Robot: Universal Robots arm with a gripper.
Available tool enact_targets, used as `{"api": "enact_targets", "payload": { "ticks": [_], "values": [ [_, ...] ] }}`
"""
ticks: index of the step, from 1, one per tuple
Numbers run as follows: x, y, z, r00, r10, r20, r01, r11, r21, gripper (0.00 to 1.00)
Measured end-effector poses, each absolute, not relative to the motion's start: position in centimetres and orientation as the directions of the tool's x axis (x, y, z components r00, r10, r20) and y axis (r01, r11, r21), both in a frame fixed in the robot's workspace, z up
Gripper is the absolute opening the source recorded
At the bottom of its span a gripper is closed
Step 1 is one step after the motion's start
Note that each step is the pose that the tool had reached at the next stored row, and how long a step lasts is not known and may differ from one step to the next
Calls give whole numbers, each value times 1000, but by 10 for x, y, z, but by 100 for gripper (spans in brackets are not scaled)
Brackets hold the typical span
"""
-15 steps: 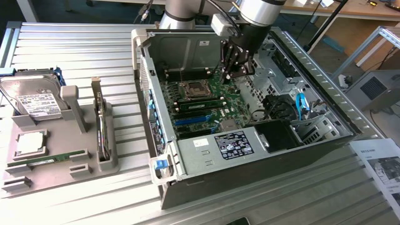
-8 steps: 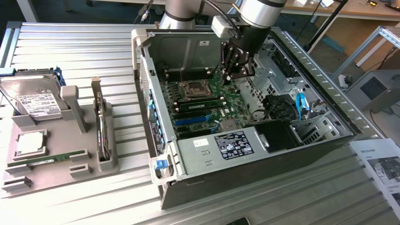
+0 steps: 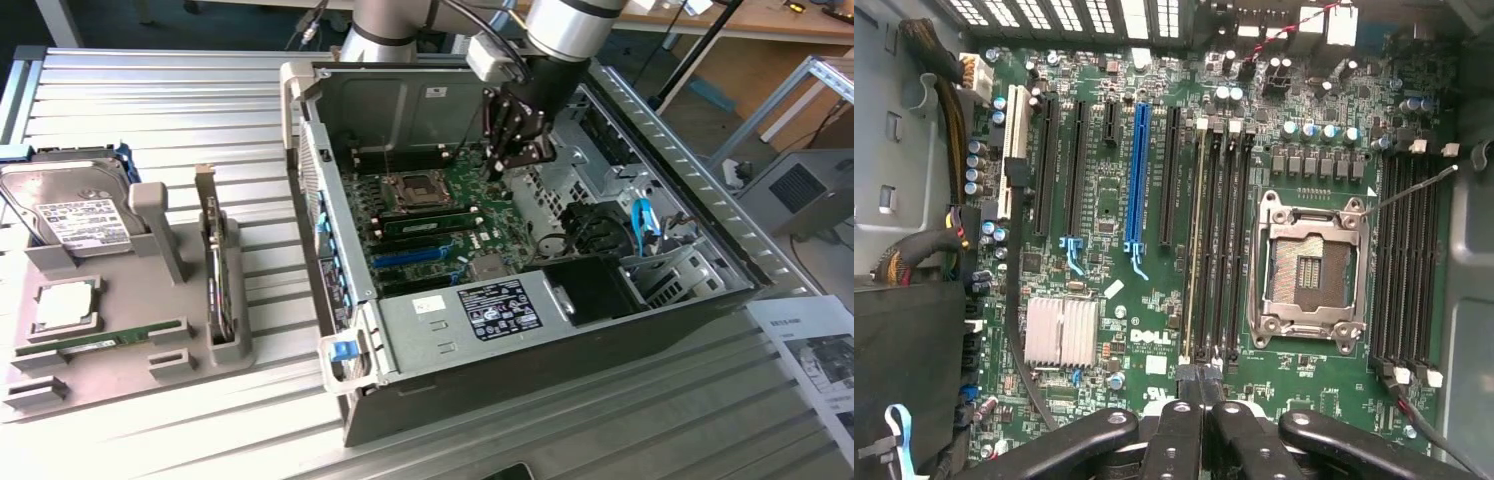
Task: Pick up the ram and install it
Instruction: 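Press down the ram until it locks into place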
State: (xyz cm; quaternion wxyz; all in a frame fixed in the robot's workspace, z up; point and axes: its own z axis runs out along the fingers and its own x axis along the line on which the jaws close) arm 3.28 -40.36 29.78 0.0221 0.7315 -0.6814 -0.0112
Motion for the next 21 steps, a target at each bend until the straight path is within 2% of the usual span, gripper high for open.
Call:
{"api": "enact_targets", "payload": {
  "ticks": [3,9,21],
  "values": [
    [33,-404,293,71,-997,14,-996,-70,48,11],
    [33,-404,255,71,-997,14,-997,-70,40,11],
    [29,-404,237,71,-997,15,-997,-70,34,11]
  ]
}}
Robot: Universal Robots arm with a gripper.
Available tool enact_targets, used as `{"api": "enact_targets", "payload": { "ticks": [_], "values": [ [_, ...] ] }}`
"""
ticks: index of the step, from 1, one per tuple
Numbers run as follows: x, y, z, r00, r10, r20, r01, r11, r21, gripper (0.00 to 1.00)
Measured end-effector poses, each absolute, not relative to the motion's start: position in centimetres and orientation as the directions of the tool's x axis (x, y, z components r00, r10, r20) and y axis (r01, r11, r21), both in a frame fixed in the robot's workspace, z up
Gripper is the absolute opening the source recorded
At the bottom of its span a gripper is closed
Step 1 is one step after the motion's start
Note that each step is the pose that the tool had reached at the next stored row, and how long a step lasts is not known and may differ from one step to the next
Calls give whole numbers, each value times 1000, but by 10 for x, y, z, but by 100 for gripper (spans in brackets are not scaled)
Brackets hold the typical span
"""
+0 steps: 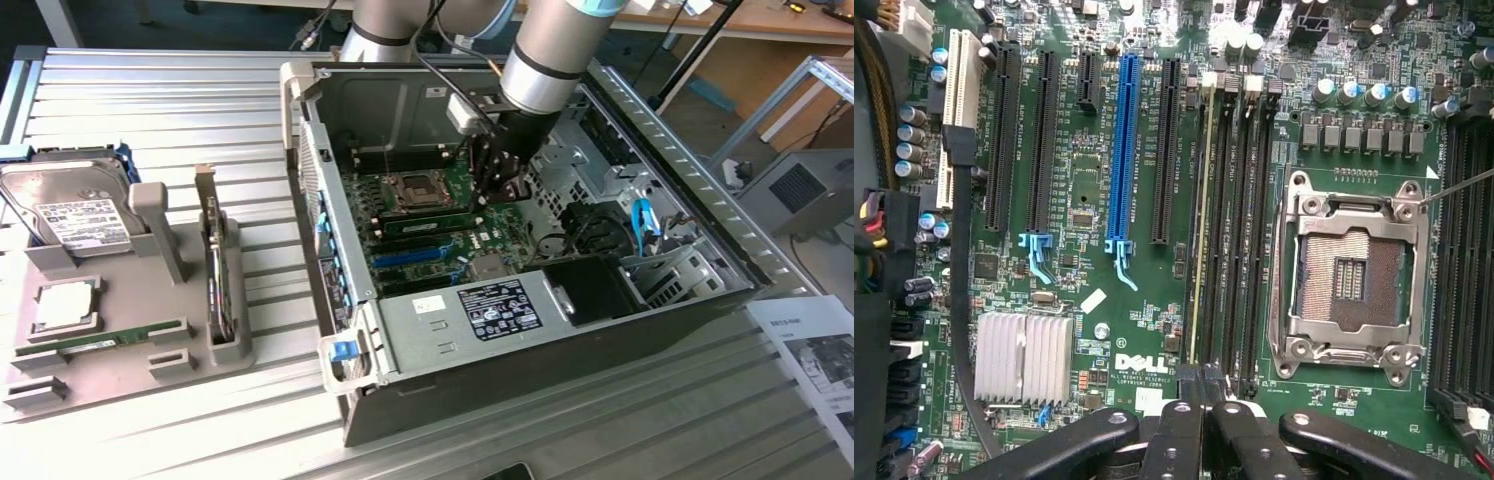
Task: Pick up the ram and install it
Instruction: 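Press down the ram until it locks into place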
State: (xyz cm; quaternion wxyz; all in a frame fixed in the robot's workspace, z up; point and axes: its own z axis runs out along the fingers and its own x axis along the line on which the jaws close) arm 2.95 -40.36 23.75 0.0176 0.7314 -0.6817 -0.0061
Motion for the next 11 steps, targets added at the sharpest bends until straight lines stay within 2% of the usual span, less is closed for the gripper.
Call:
{"api": "enact_targets", "payload": {
  "ticks": [11],
  "values": [
    [29,-404,233,71,-997,15,-997,-70,34,11]
  ]
}}
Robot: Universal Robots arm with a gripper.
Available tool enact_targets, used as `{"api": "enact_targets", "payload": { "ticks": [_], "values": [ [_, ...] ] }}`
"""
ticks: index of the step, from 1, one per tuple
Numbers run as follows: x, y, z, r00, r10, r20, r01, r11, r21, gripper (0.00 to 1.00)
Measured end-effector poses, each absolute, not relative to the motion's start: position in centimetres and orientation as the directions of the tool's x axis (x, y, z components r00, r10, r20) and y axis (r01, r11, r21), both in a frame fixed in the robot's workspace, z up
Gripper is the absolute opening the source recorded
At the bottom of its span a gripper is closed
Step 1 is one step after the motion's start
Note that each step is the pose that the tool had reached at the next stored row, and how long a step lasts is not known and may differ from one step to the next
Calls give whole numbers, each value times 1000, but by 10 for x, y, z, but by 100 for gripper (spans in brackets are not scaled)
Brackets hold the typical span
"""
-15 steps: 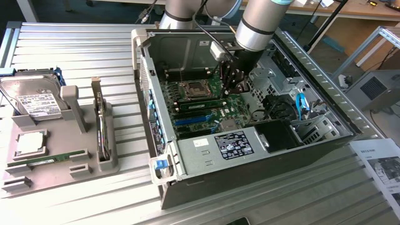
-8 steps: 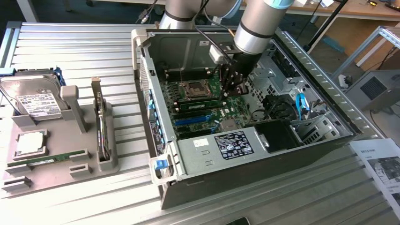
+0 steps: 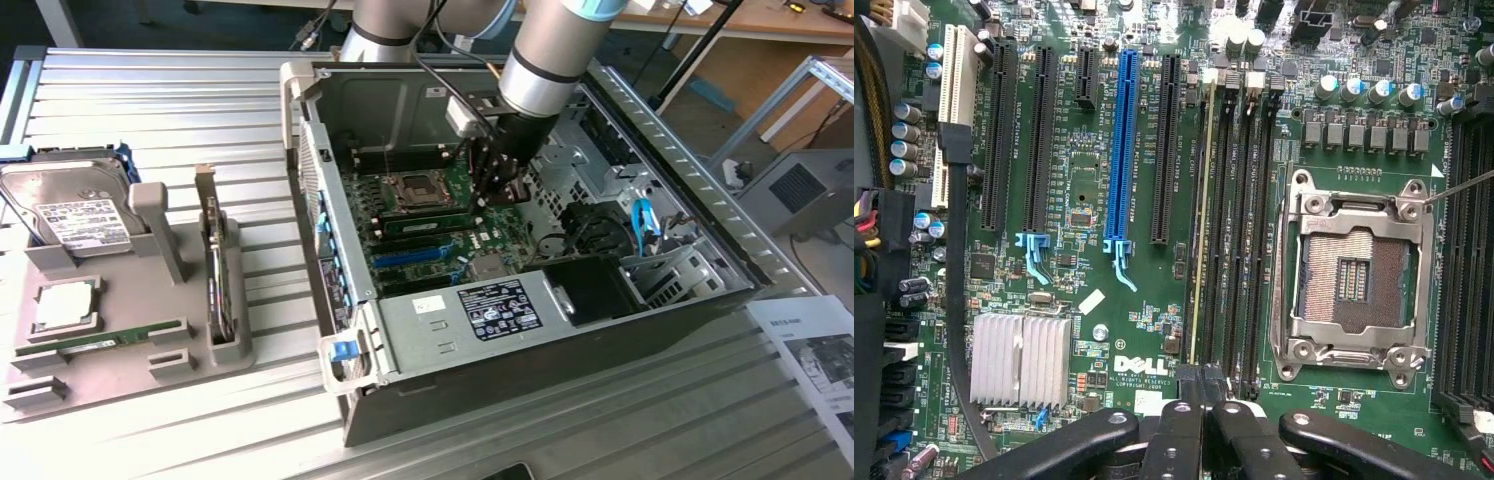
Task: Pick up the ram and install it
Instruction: 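Press down the ram until it locks into place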
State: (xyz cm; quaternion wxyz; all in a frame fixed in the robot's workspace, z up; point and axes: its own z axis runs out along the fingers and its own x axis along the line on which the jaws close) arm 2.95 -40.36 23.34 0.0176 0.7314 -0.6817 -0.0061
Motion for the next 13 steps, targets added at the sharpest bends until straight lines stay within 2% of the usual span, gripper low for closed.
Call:
{"api": "enact_targets", "payload": {
  "ticks": [13],
  "values": [
    [29,-404,232,71,-997,15,-997,-70,34,11]
  ]
}}
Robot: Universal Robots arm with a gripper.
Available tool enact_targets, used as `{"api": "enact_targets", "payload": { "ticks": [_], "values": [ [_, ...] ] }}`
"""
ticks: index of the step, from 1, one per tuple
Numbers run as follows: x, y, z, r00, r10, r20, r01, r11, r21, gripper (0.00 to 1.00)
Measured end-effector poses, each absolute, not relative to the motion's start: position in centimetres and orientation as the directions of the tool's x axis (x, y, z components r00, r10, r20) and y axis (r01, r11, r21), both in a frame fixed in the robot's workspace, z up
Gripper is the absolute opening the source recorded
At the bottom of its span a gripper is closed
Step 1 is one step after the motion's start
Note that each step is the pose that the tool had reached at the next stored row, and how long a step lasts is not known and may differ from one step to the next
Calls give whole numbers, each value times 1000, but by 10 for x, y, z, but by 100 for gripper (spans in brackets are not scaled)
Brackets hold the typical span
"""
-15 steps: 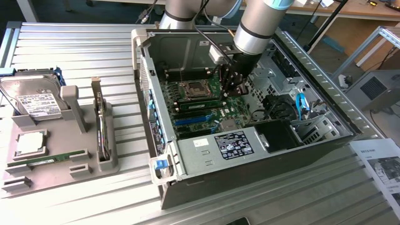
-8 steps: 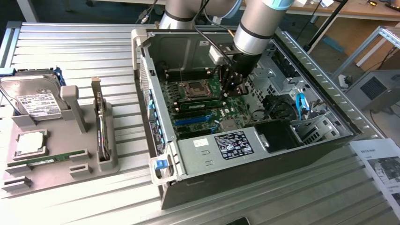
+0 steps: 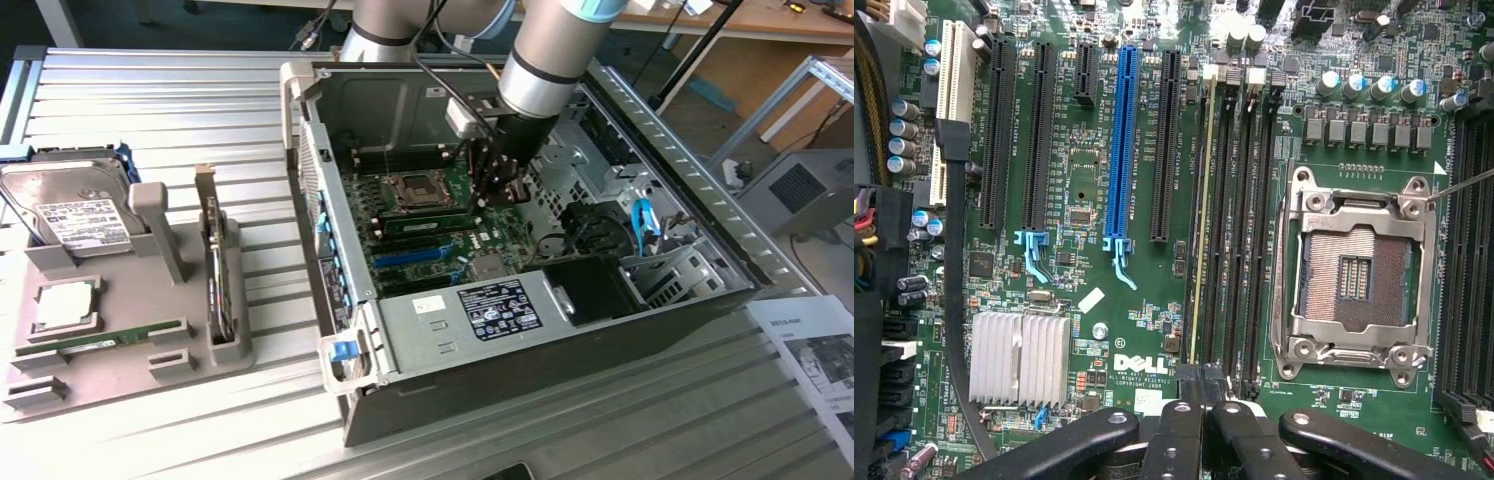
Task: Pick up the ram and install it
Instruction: 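Press down the ram until it locks into place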
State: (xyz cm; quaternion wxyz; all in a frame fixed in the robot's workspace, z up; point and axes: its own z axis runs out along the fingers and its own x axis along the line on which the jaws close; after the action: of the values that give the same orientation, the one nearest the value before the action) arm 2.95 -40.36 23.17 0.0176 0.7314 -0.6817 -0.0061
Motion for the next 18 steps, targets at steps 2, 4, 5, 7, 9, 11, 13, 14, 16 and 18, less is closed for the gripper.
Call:
{"api": "enact_targets", "payload": {
  "ticks": [2,4,5,7,9,11,13,14,16,18],
  "values": [
    [29,-404,232,71,-997,15,-997,-70,34,11],
    [29,-404,232,71,-997,15,-997,-70,34,11],
    [29,-404,231,71,-997,15,-997,-70,34,11],
    [29,-404,231,70,-997,15,-997,-70,34,11],
    [29,-404,231,71,-997,15,-997,-70,34,11],
    [29,-403,232,70,-997,14,-997,-70,34,11],
    [29,-404,235,70,-997,15,-997,-70,34,11],
    [29,-404,237,70,-997,15,-997,-70,34,11],
    [29,-404,239,71,-997,15,-997,-70,34,11],
    [29,-404,239,70,-997,15,-997,-70,34,11]
  ]
}}
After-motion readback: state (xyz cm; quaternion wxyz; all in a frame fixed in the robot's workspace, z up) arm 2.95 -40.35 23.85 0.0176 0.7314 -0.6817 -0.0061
